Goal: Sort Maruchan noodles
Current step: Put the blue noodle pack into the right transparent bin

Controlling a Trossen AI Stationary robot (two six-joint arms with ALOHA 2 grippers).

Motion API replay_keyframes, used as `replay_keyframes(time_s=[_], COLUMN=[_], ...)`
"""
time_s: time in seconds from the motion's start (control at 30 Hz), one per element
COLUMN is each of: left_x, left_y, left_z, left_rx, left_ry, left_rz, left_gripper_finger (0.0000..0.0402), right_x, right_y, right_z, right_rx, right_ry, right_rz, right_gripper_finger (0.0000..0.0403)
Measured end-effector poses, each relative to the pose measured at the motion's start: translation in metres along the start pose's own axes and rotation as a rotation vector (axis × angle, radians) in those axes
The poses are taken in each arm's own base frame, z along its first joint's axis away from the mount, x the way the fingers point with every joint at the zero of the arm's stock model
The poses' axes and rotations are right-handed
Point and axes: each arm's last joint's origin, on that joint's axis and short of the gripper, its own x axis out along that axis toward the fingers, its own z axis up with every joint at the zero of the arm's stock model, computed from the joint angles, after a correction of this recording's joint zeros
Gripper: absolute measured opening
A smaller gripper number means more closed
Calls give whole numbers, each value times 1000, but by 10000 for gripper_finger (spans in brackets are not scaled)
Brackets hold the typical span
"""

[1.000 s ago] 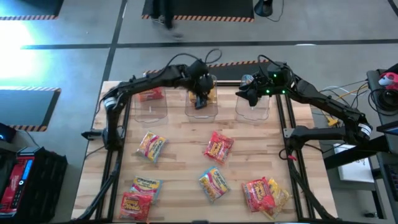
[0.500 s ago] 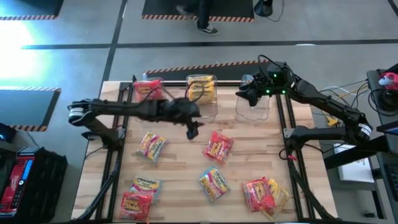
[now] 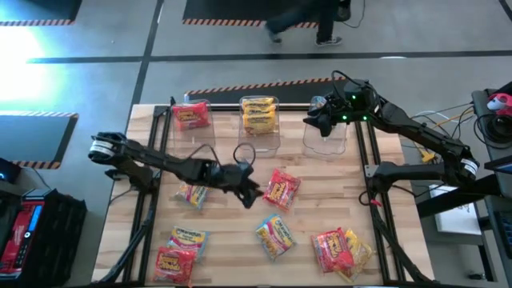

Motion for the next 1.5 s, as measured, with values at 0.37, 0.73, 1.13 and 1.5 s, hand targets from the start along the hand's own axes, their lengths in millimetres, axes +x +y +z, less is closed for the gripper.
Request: replay_keyframes(time_s=[0.37, 0.73, 1.13, 1.5], left_x=[28, 47, 36, 29], left_y=[-16, -28, -29, -63], left_z=[-48, -66, -81, -105], left_rx=[-160, -178, -109, -244], left_ry=[69, 82, 179, 43], left_rz=[-13, -72, -113, -219], left_gripper_finger=[178, 178, 178, 178], right_x=[0, 1, 5, 5], right_y=[0, 0, -3, 49], right_z=[0, 3, -6, -38], right_rx=[0, 12, 309, 388], right_ry=[0, -25, 83, 417], right_rz=[0, 6, 15, 285], right_gripper_finger=[233, 233, 233, 233])
